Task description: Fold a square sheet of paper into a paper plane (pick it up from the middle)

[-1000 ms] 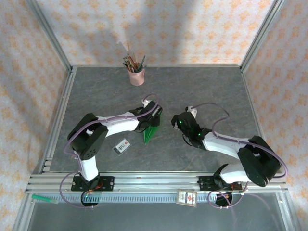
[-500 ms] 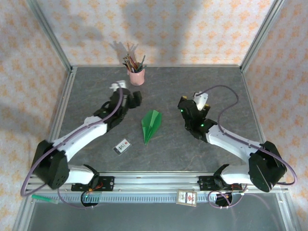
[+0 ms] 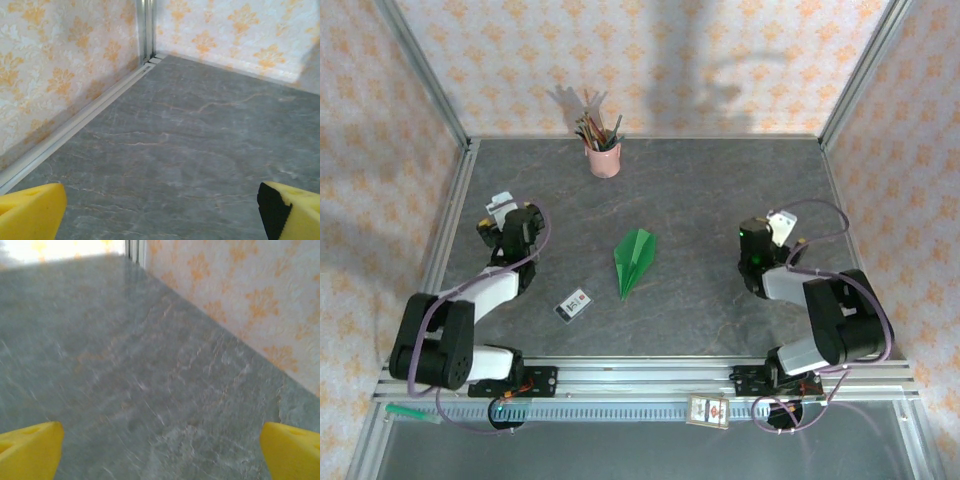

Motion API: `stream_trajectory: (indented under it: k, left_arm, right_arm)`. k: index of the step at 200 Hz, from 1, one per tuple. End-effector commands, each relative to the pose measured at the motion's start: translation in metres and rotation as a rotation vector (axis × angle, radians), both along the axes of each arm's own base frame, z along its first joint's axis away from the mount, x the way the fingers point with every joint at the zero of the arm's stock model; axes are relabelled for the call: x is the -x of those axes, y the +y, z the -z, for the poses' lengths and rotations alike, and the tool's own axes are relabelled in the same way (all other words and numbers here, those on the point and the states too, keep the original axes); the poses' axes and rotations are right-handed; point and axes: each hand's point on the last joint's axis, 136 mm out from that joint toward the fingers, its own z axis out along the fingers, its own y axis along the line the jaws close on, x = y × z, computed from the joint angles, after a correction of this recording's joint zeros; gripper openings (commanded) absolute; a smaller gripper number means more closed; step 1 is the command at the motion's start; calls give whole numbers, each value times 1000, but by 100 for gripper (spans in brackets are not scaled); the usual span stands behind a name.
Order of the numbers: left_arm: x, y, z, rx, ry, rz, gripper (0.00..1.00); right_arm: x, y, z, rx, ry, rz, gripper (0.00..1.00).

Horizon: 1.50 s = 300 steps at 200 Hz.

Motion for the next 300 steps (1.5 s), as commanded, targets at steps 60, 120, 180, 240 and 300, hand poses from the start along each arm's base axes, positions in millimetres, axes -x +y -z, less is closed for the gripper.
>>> stream_trajectory:
  k: [60, 120, 180, 240, 300]
  left_arm:
    - [10, -17, -2, -26, -304, 265, 99]
    - [9, -16, 4, -18, -268, 260, 99]
    - [9, -16, 6, -20, -258, 256, 99]
    - [7, -19, 6, -27, -250, 265, 99]
    - [4, -21, 7, -33, -238, 279, 99]
  right_arm:
    - [-12, 12, -46, -80, -384, -267, 100]
    - [-13, 6, -35, -107, -368, -263, 100]
    - [-13, 7, -35, -107, -368, -263, 100]
    - [-13, 6, -35, -106, -366, -262, 100]
    - [-14, 7, -35, -107, -363, -263, 100]
